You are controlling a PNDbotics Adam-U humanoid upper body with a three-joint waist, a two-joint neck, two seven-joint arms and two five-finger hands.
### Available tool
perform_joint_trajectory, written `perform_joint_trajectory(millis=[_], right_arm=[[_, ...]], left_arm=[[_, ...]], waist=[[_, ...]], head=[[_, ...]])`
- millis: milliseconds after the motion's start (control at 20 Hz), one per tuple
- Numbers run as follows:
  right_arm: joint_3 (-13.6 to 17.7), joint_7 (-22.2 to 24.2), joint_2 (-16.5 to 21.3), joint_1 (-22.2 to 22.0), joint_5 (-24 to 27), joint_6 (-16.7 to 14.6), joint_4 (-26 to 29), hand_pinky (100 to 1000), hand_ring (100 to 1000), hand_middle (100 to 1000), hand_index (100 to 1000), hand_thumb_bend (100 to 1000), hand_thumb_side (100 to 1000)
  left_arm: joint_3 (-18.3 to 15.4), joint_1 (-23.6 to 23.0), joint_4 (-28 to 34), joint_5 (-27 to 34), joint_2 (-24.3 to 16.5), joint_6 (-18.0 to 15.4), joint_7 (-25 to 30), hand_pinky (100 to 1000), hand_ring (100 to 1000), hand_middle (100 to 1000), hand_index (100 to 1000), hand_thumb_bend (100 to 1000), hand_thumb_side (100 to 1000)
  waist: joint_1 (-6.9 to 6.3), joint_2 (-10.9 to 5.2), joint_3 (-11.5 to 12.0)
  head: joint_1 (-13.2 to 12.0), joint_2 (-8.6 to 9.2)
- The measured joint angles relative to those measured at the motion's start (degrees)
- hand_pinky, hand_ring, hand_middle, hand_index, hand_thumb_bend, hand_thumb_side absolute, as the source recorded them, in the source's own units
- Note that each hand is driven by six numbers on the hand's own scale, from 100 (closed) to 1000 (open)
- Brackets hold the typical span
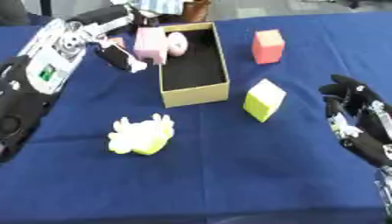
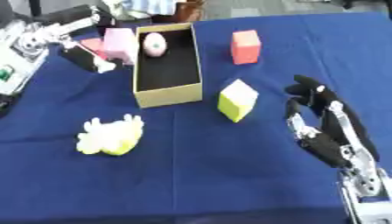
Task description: Pick up objects on the table and place them in the box.
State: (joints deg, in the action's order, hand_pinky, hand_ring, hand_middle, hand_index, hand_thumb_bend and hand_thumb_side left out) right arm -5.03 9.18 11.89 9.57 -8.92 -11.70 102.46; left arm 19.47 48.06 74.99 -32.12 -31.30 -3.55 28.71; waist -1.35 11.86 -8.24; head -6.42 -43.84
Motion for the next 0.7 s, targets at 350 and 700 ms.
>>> perform_joint_trajectory(millis=[350,700], right_arm=[[-0.1,0.1,0.0,0.0,0.0,-0.1,0.0,819,832,719,902,100,459],[-0.3,0.3,0.0,0.0,0.0,0.0,0.0,819,832,719,903,100,457]], left_arm=[[1.1,0.0,-3.4,-1.9,2.7,-0.6,0.2,721,641,566,714,249,225],[1.5,0.1,-5.4,-1.9,4.4,-0.1,-0.7,726,663,614,795,393,378]], waist=[[0.00,0.00,-0.1],[0.00,0.00,-0.3]], head=[[0.0,0.00],[-0.1,0.00]])
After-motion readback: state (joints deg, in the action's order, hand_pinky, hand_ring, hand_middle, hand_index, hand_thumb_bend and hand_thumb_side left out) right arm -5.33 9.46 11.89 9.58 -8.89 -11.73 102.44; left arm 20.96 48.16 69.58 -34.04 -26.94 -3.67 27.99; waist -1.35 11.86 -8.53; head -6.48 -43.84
